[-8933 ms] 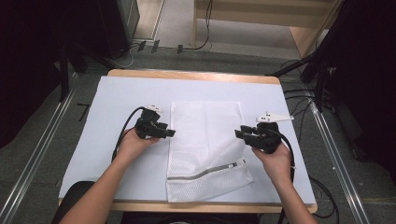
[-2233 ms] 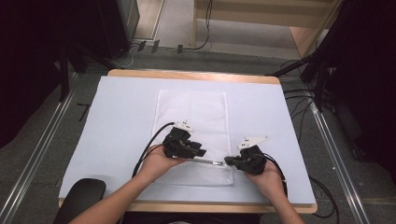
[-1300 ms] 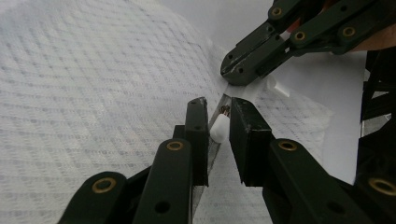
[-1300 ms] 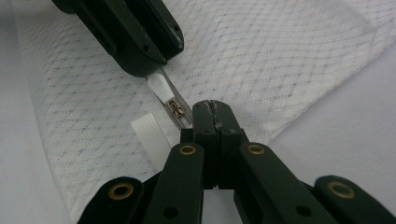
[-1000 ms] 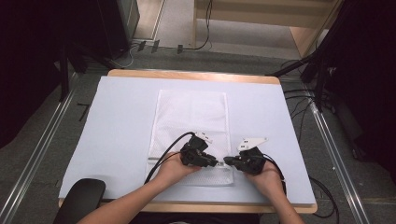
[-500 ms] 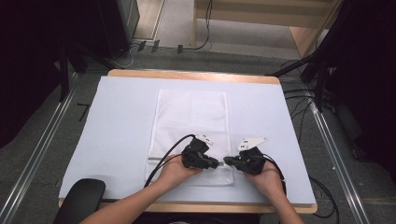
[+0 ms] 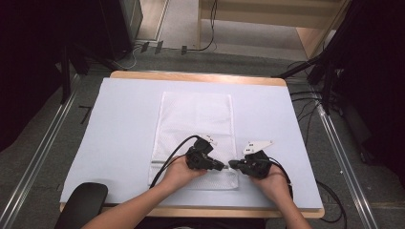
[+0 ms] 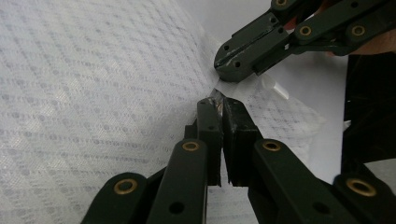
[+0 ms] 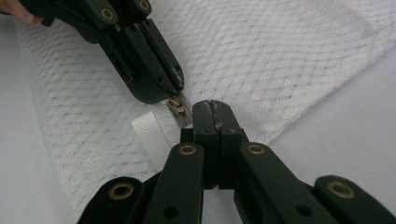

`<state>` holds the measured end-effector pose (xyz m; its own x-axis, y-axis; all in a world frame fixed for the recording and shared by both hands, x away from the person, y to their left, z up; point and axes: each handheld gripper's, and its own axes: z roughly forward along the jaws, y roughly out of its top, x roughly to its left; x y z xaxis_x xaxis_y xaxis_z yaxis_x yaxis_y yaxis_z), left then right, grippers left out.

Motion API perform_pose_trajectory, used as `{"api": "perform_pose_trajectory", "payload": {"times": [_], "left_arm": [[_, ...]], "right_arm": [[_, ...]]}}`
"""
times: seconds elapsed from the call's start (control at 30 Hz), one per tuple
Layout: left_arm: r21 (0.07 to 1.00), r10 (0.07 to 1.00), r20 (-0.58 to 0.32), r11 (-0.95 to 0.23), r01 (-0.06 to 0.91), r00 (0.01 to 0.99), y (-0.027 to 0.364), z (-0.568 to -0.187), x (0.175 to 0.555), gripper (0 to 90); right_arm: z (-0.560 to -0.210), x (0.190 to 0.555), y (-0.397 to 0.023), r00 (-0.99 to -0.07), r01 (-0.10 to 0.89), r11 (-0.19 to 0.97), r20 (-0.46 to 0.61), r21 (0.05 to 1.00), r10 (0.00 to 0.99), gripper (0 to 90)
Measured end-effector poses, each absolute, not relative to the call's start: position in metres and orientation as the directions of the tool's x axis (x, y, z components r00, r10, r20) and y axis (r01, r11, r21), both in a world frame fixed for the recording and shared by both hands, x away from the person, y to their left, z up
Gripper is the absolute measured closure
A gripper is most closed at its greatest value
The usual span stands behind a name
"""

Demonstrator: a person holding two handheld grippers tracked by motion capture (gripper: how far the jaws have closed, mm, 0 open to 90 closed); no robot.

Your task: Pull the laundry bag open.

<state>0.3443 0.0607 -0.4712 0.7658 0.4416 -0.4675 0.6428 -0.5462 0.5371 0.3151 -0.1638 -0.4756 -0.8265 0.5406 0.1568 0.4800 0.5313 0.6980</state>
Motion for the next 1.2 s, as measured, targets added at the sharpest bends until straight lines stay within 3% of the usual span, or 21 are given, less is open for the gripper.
{"api": "perform_pose_trajectory", "payload": {"times": [0.8, 1.2], "left_arm": [[0.483, 0.443, -0.525, -0.548, 0.683, 0.727, 0.090, -0.458, 0.356, 88.1], [0.460, 0.458, -0.536, -0.546, 0.700, 0.709, 0.105, -0.455, 0.358, 88.0]], "right_arm": [[-0.476, 0.316, -0.165, -0.842, 0.456, 0.544, 0.142, 0.704, 0.521, 90.0], [-0.474, 0.319, -0.164, -0.833, 0.488, 0.549, 0.176, 0.678, 0.524, 90.0]]}}
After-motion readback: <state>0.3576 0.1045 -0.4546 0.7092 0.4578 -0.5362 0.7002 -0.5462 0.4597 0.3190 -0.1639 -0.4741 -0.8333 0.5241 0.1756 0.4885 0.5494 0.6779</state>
